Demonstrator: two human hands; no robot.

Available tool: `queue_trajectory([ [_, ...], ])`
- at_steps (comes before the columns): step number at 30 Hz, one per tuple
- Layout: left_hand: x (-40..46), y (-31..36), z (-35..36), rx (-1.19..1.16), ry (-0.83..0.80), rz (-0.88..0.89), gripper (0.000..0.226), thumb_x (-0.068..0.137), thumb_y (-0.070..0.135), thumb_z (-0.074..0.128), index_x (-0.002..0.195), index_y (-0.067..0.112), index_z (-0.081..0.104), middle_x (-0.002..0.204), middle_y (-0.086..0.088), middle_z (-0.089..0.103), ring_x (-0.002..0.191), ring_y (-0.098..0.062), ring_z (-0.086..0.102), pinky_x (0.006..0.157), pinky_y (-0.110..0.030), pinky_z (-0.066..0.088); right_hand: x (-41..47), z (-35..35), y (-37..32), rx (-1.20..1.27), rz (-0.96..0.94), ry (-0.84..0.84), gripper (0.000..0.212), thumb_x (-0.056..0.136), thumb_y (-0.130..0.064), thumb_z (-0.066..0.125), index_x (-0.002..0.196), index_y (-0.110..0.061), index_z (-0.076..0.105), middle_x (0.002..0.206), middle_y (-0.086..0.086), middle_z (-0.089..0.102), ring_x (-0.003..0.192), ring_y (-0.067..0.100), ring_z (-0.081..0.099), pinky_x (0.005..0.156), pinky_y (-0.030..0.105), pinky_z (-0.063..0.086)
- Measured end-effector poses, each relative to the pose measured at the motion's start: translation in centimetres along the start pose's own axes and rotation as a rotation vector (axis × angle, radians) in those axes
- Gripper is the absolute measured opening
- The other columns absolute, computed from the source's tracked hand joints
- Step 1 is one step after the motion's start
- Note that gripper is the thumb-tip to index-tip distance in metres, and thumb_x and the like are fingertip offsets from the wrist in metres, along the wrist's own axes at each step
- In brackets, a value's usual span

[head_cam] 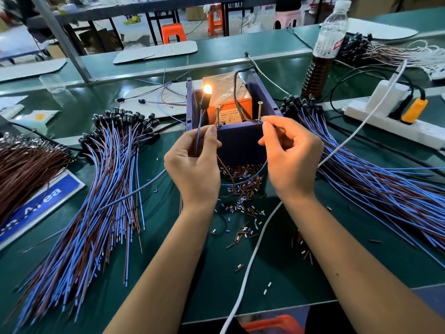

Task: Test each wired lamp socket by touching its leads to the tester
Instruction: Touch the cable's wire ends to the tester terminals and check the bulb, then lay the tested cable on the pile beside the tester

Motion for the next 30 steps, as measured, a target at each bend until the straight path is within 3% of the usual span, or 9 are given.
queue_trajectory([
  [5,-0.5,1.2,-1.2,0.07,0.165,0.112,0.015,0.095,0.014,0.072,0.08,0.016,0.071,0.069,-0.003,0.069,0.062,-0.015,0.058,0.064,-0.023,0.047,-0.2,-0.4,0.2,0.062,0.046,-0.009,0.014,0.101,-0.013,0.066,0.106,-0.009,0.078,0.073,-0.004,0.073,0.069,0.01,0.072,0.068,0.028,0.059],
  [8,-1.1,2.7,0.0,0.072,0.102,0.147,0.014,0.096,0.014,0.071,0.082,0.013,0.072,0.067,0.003,0.069,0.06,-0.007,0.059,0.064,-0.018,0.046,0.0,-1.5,-0.1,0.115,0.074,-0.004,0.012,0.101,-0.012,0.066,0.109,-0.011,0.074,0.073,-0.004,0.072,0.069,0.012,0.072,0.067,0.024,0.055],
  [13,-4.0,4.4,8.8,0.028,-0.417,-0.105,0.015,0.092,0.015,0.074,0.077,0.013,0.074,0.062,0.003,0.071,0.056,-0.005,0.064,0.06,-0.019,0.05,2.2,-7.2,0.6,0.081,0.133,0.042,0.01,0.097,-0.017,0.068,0.106,-0.017,0.074,0.073,-0.001,0.075,0.062,0.007,0.069,0.063,0.026,0.053],
  [17,-10.5,3.9,17.7,-0.137,-0.889,-0.723,0.02,0.098,0.009,0.065,0.079,0.007,0.065,0.061,-0.004,0.06,0.031,-0.002,0.039,0.032,-0.013,0.027,3.8,-15.0,2.5,0.143,0.262,0.198,0.01,0.093,-0.015,0.067,0.096,-0.02,0.074,0.067,0.0,0.072,0.043,0.01,0.05,0.046,0.021,0.04],
  [19,-14.2,3.9,21.2,-0.179,-1.146,-0.97,0.028,0.105,0.012,0.053,0.077,0.009,0.057,0.058,0.0,0.051,0.027,0.0,0.027,0.029,-0.012,0.016,4.3,-19.0,3.3,0.138,0.306,0.298,0.01,0.09,-0.013,0.067,0.092,-0.021,0.073,0.065,0.001,0.071,0.04,0.01,0.045,0.041,0.017,0.034],
  [21,-16.5,3.8,23.9,-0.234,-1.274,-1.114,0.036,0.11,0.015,0.039,0.074,0.012,0.045,0.055,0.002,0.041,0.023,-0.003,0.023,0.027,-0.012,0.013,4.6,-21.6,4.0,0.094,0.35,0.346,0.011,0.09,-0.012,0.066,0.092,-0.022,0.072,0.063,0.001,0.07,0.04,0.009,0.045,0.039,0.016,0.032],
  [25,-16.8,2.7,27.4,-0.326,-1.022,-1.276,0.04,0.111,0.01,0.026,0.074,0.01,0.041,0.068,0.001,0.031,0.022,-0.002,0.022,0.025,-0.013,0.014,4.9,-24.7,5.3,-0.146,0.42,0.292,0.009,0.09,-0.017,0.067,0.09,-0.021,0.076,0.076,0.008,0.076,0.047,0.01,0.054,0.044,0.024,0.046],
  [28,-14.7,1.1,27.9,-0.356,-0.806,-1.257,0.04,0.108,0.002,0.02,0.076,0.011,0.042,0.069,0.002,0.029,0.023,-0.001,0.023,0.028,-0.012,0.012,5.0,-25.7,5.1,-0.559,0.349,0.264,0.022,0.089,-0.028,0.069,0.106,-0.021,0.079,0.107,0.012,0.075,0.083,0.017,0.069,0.085,0.038,0.061],
  [30,-13.5,0.0,27.6,-0.417,-0.688,-1.275,0.039,0.107,0.001,0.021,0.075,0.013,0.041,0.069,0.003,0.028,0.024,-0.001,0.025,0.028,-0.011,0.014,5.1,-24.2,3.8,-0.64,0.197,0.236,0.031,0.092,-0.027,0.067,0.119,-0.014,0.076,0.129,0.015,0.06,0.1,0.013,0.062,0.1,0.025,0.053],
])
Point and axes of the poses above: each hand's wrist, its own x-axis towards the middle knuckle, its own z-axis out of the palm, y = z × x, the point moved 6 cm from there along x, towards the middle knuckle
